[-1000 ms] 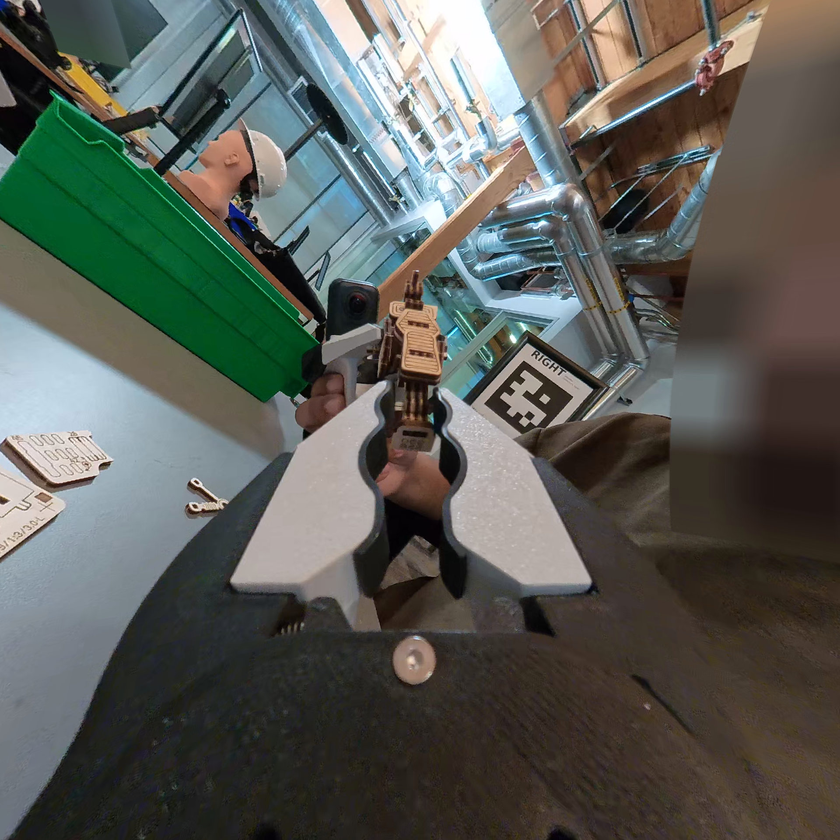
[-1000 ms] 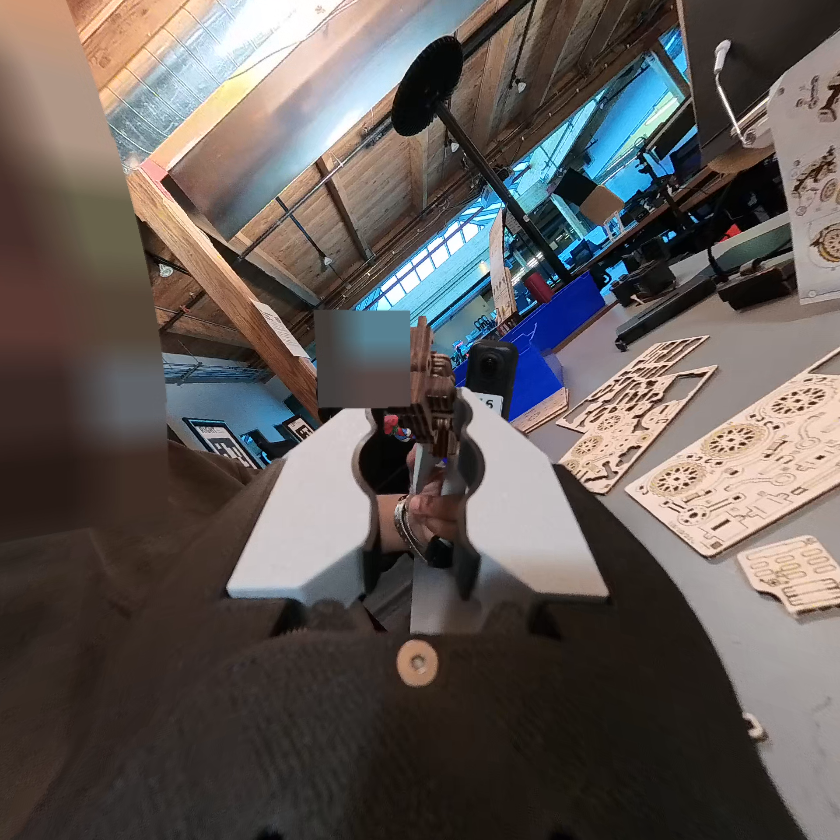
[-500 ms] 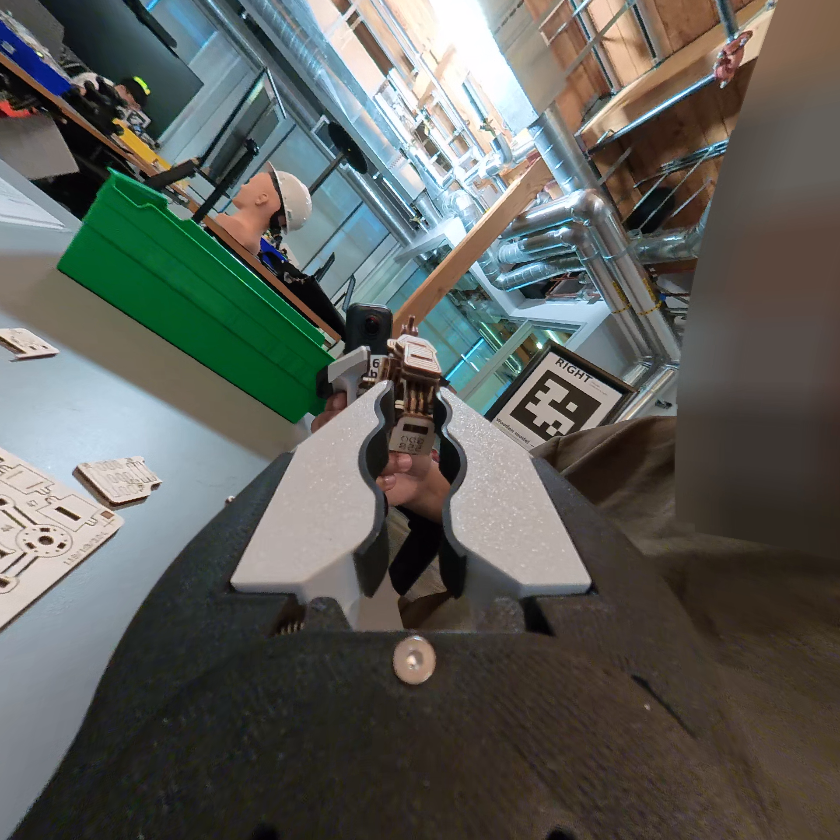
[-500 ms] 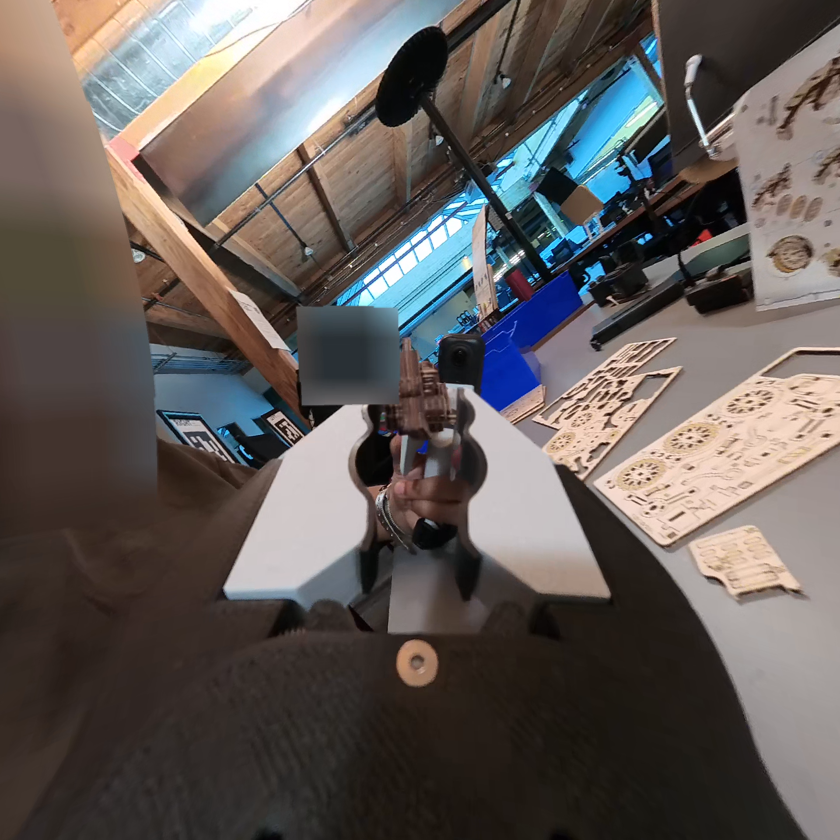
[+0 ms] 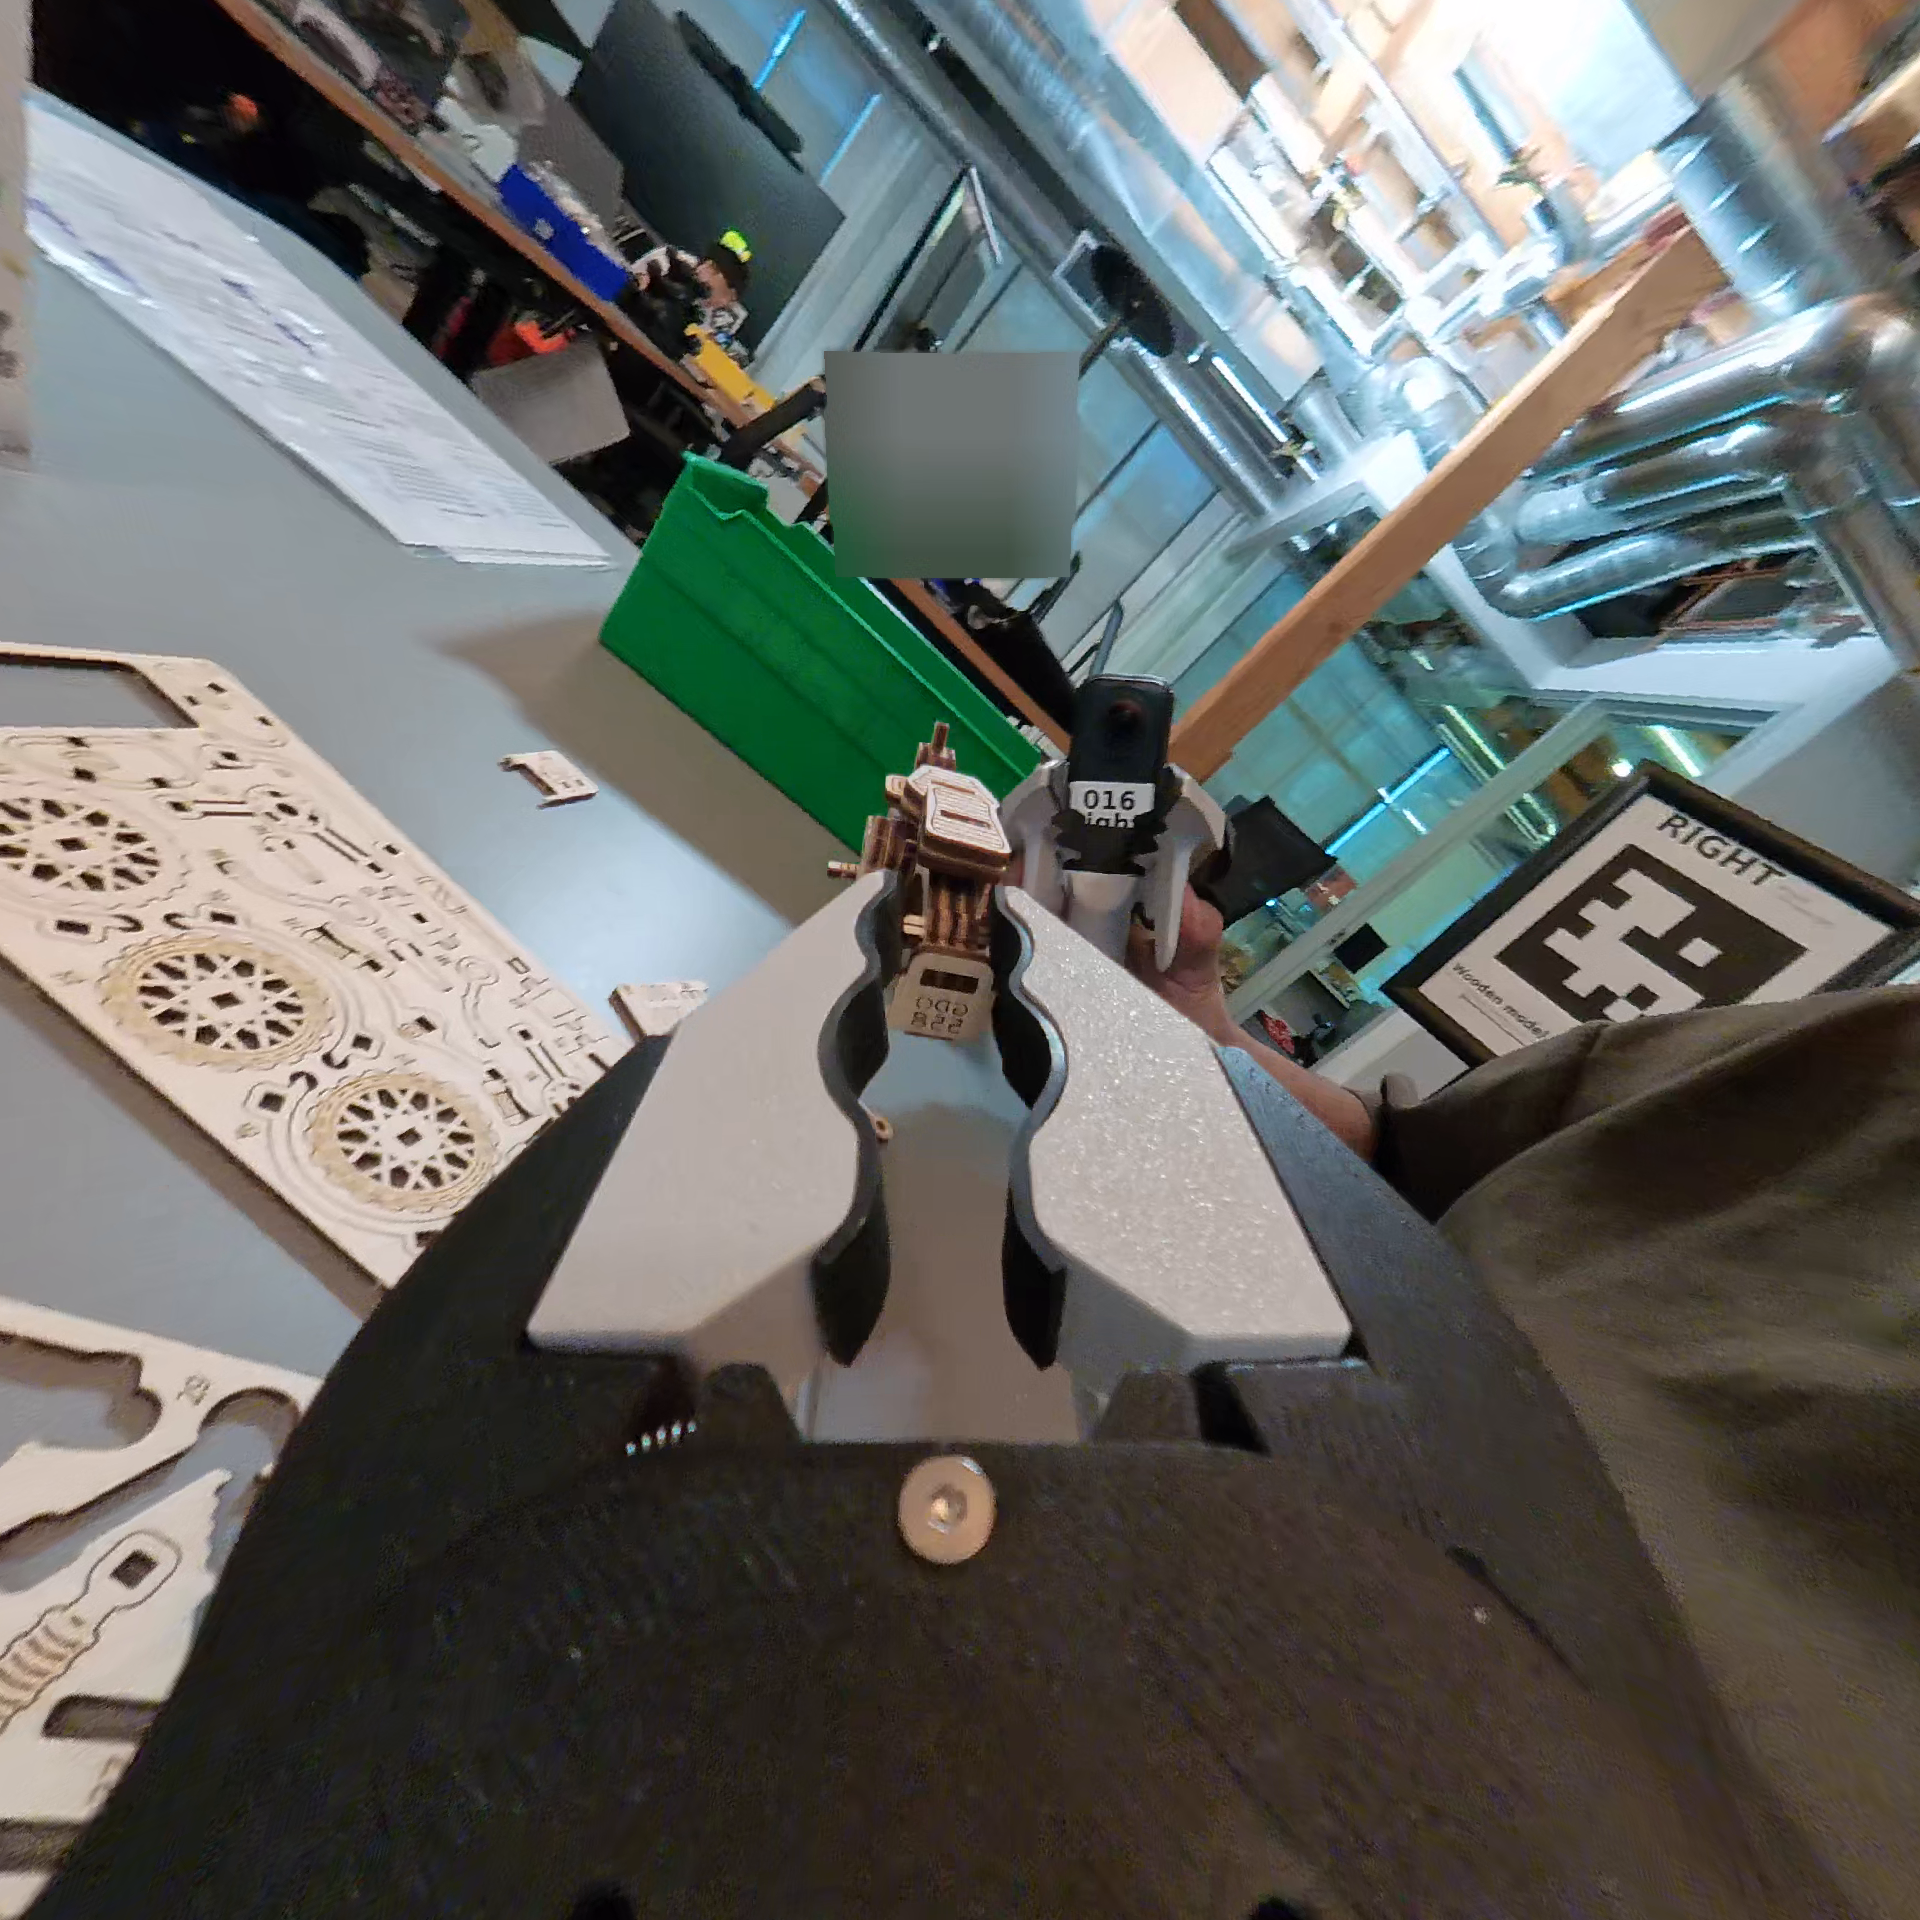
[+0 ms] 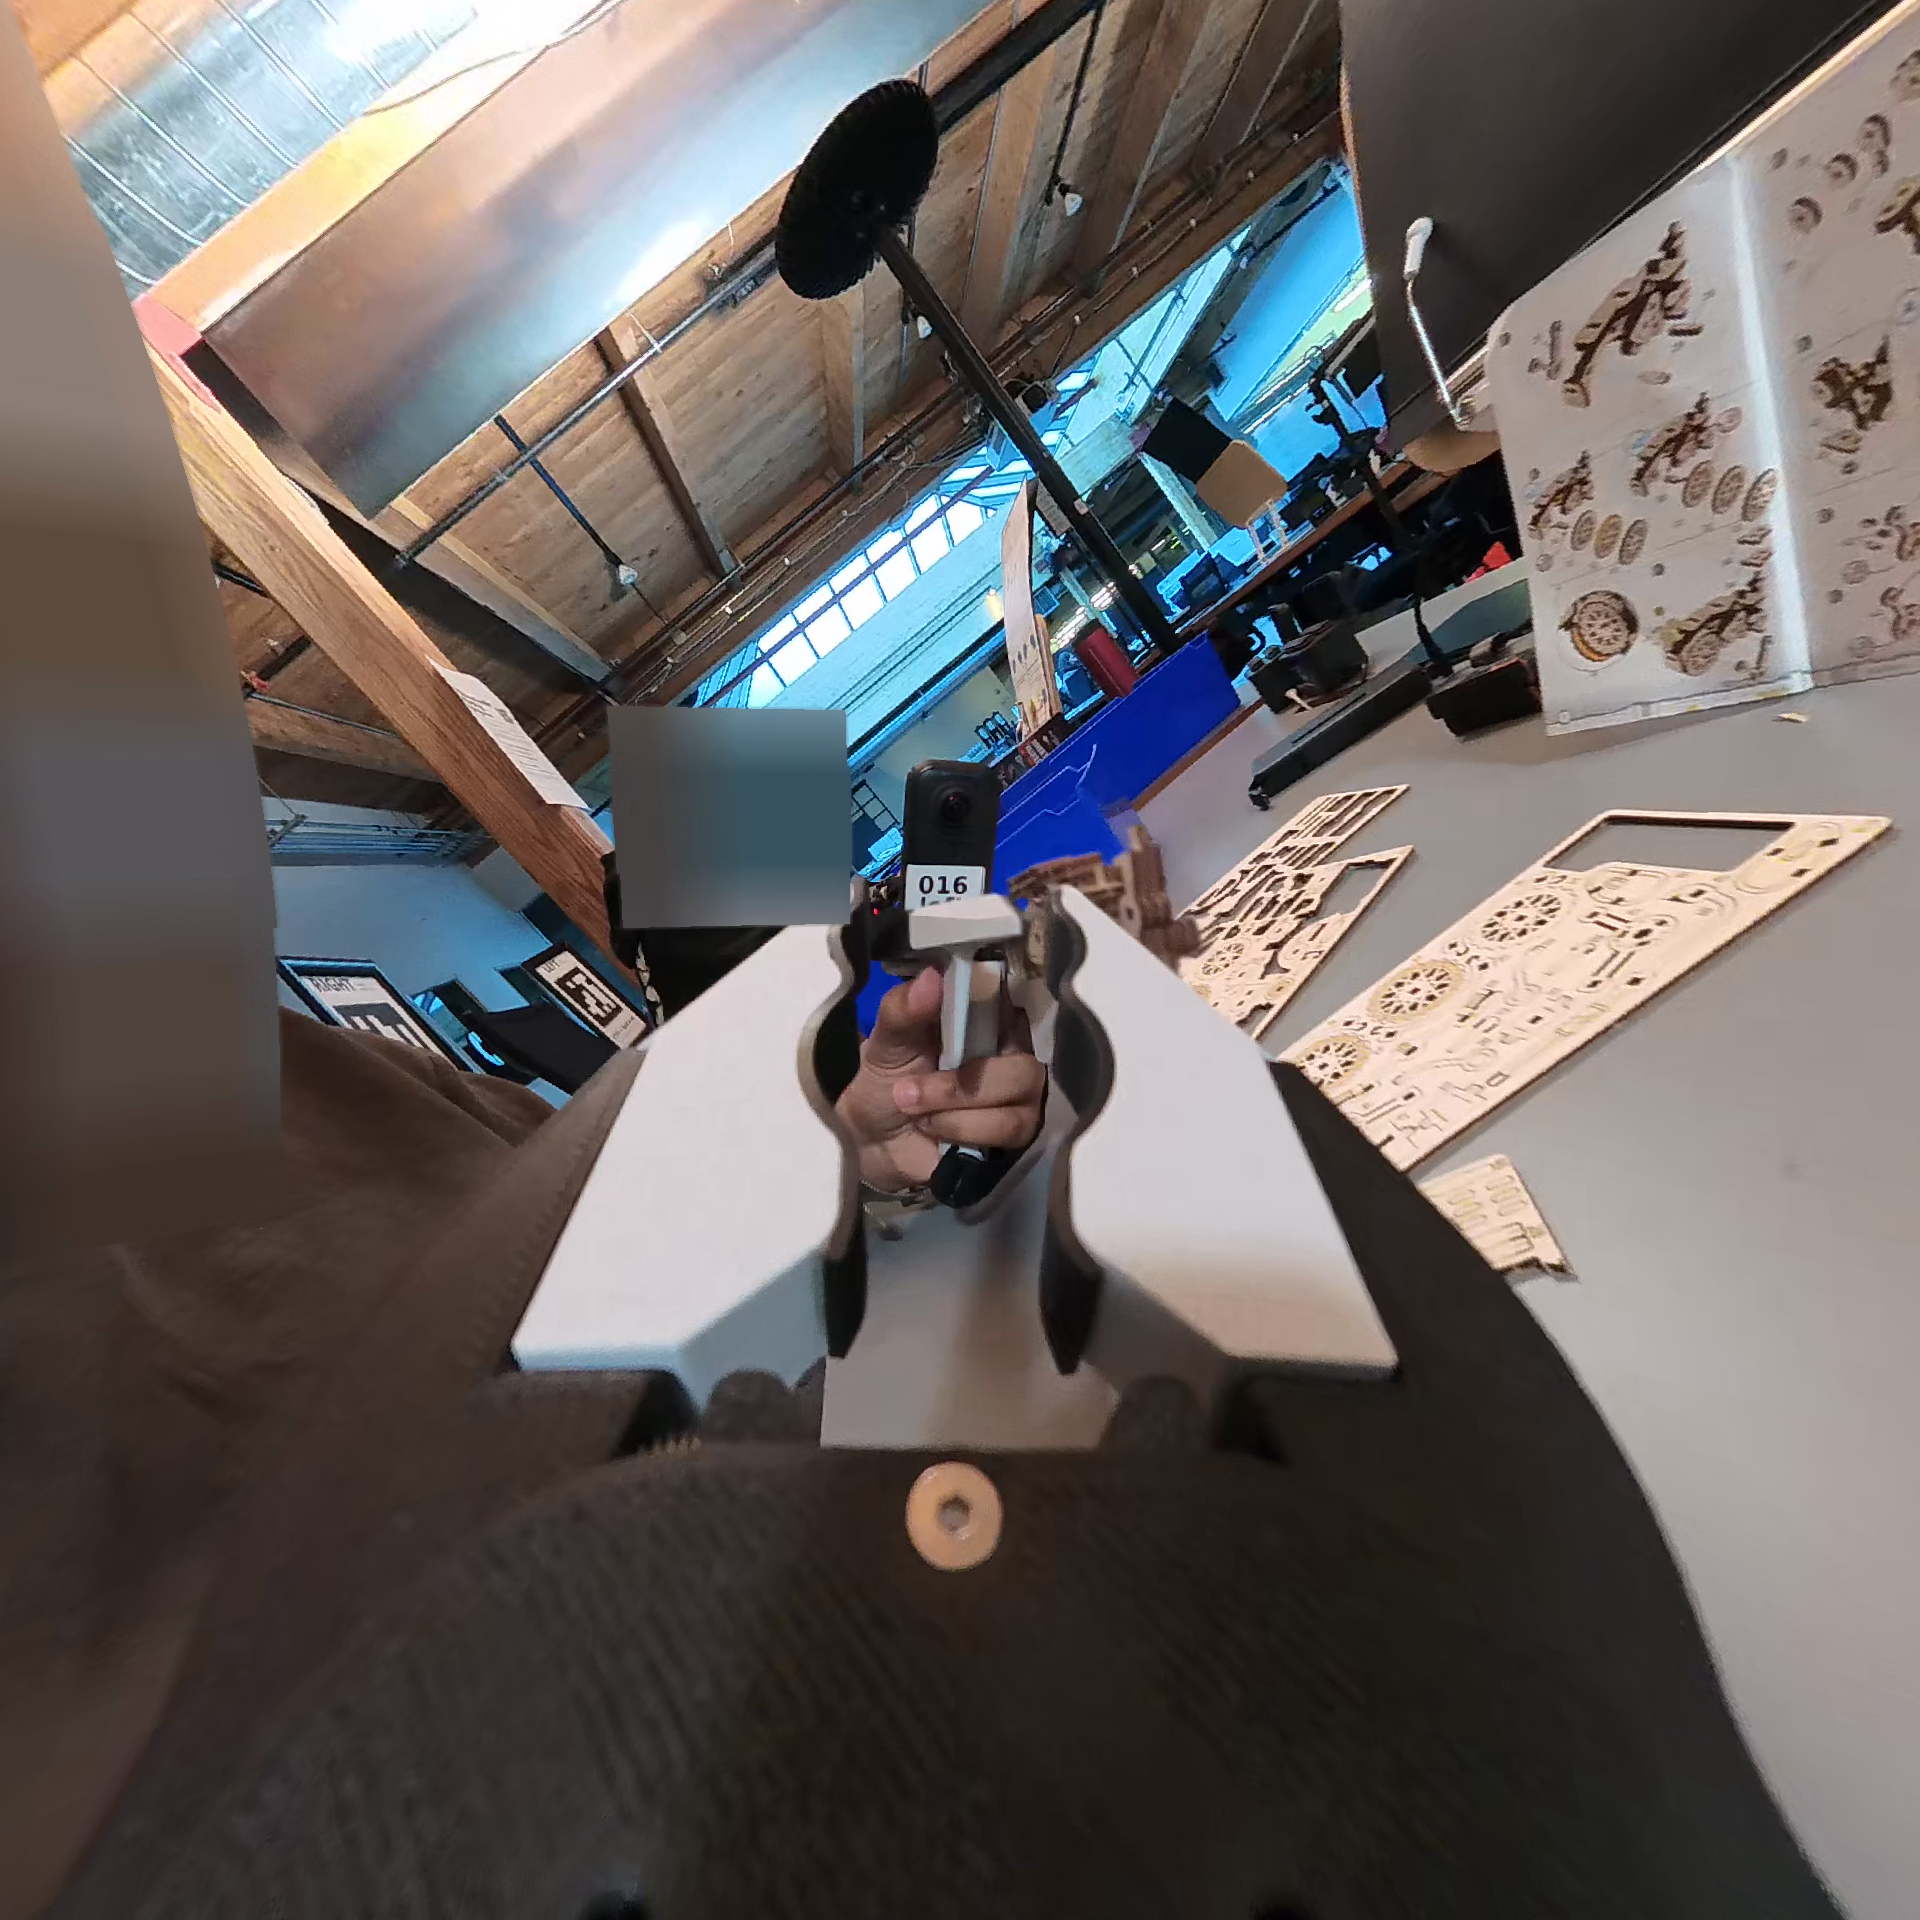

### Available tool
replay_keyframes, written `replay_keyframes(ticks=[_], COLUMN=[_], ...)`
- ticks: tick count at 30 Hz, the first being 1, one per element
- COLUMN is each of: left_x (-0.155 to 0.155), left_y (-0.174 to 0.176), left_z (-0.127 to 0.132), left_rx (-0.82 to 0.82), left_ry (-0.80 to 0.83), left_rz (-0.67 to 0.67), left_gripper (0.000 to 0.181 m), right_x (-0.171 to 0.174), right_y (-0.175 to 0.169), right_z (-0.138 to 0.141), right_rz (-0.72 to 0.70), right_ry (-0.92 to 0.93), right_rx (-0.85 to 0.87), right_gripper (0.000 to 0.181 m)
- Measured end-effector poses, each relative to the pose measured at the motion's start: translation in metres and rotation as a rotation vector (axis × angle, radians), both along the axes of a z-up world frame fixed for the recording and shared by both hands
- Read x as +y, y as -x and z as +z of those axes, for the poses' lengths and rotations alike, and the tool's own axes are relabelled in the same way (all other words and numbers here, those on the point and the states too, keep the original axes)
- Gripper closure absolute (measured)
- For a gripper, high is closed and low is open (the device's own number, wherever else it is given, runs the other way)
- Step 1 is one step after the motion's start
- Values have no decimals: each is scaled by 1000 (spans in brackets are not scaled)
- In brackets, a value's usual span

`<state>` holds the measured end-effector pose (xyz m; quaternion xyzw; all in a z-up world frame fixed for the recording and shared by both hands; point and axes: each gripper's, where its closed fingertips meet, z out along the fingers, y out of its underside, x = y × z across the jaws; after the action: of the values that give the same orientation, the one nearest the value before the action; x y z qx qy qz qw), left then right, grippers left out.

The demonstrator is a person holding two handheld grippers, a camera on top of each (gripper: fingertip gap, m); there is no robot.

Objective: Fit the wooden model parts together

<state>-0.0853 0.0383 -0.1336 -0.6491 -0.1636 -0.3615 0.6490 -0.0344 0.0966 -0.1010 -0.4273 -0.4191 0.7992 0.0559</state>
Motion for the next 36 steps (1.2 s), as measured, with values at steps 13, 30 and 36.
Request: replay_keyframes(ticks=[13,30,36], left_x=[7,9,6], left_y=[0,-29,-32], left_z=[-26,-57,-68], left_rx=[78,330,395], left_ry=[161,315,392], left_rz=[21,-116,-126], left_gripper=[169,168,167], right_x=[3,-3,-1], right_y=[2,0,0], right_z=[-4,-5,-6], right_rz=[22,52,41], right_ry=[51,34,14], right_rx=[-34,-37,-36], right_gripper=[154,158,158])
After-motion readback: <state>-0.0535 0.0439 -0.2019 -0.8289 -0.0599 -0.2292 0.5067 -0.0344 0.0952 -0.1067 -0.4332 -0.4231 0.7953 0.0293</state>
